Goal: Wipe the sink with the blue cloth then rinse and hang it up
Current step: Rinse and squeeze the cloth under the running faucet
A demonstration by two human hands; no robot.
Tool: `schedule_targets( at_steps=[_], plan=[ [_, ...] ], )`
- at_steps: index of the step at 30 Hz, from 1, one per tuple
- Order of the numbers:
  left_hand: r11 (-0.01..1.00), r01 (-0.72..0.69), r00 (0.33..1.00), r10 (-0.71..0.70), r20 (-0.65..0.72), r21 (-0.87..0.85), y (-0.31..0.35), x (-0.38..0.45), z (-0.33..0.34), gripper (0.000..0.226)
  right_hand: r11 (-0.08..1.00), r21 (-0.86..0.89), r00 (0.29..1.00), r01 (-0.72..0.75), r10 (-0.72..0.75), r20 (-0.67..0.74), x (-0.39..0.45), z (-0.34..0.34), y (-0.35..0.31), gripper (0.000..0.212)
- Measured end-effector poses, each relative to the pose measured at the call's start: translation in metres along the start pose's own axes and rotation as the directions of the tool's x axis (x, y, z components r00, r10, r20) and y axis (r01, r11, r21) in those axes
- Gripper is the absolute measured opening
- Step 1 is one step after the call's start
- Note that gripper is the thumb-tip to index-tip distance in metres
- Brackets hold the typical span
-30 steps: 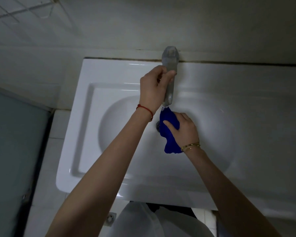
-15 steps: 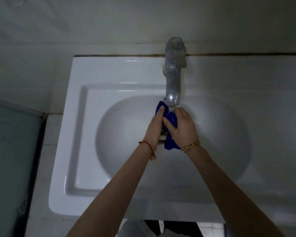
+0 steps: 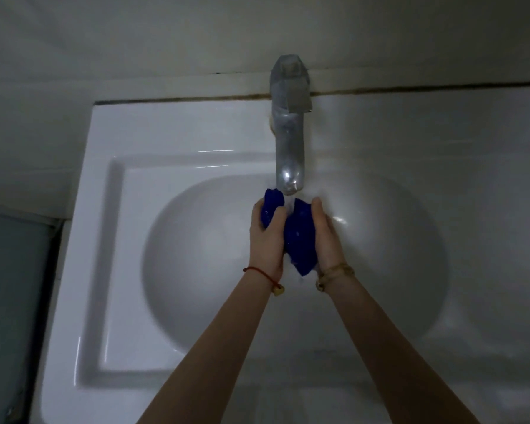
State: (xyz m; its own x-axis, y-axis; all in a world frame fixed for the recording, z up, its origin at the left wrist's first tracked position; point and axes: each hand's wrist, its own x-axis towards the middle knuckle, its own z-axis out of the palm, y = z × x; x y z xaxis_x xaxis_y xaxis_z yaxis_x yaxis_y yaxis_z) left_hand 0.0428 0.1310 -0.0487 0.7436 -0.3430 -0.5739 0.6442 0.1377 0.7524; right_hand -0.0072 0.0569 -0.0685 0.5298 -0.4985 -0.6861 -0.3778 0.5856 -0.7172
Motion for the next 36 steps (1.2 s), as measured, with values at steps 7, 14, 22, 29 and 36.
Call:
schedule_targets(
  at_steps=[7,14,22,29,36],
  plan=[
    [0.879,-0.295,0.949,0.316,0.006,0.374,-0.004,-0.002,0.002,0.022,0.996,-0.002,0.993,-0.091,0.090,-0.082,0.010,0.028,0.000,0.057],
    [0.862,-0.331,0.896,0.415,-0.161,0.383,-0.004,0.008,0.005,0.015,0.918,-0.376,0.942,0.128,-0.231,-0.244,0.015,0.042,0.000,0.049],
    [0.885,-0.183,0.875,0.345,-0.339,0.428,-0.002,0.025,0.003,0.047,0.779,-0.512,0.877,0.363,-0.471,-0.096,0.009,0.037,0.009,0.036],
    [0.990,0.135,0.877,-0.098,-0.471,0.045,-0.003,0.021,0.004,0.025,0.734,-0.542,0.858,0.408,-0.512,-0.047,0.002,0.012,0.015,0.038],
    [0.994,-0.105,0.974,0.110,-0.200,0.036,-0.010,0.010,0.003,0.014,0.935,0.013,0.935,-0.353,0.352,0.044,0.011,0.004,-0.003,0.053]
  ],
)
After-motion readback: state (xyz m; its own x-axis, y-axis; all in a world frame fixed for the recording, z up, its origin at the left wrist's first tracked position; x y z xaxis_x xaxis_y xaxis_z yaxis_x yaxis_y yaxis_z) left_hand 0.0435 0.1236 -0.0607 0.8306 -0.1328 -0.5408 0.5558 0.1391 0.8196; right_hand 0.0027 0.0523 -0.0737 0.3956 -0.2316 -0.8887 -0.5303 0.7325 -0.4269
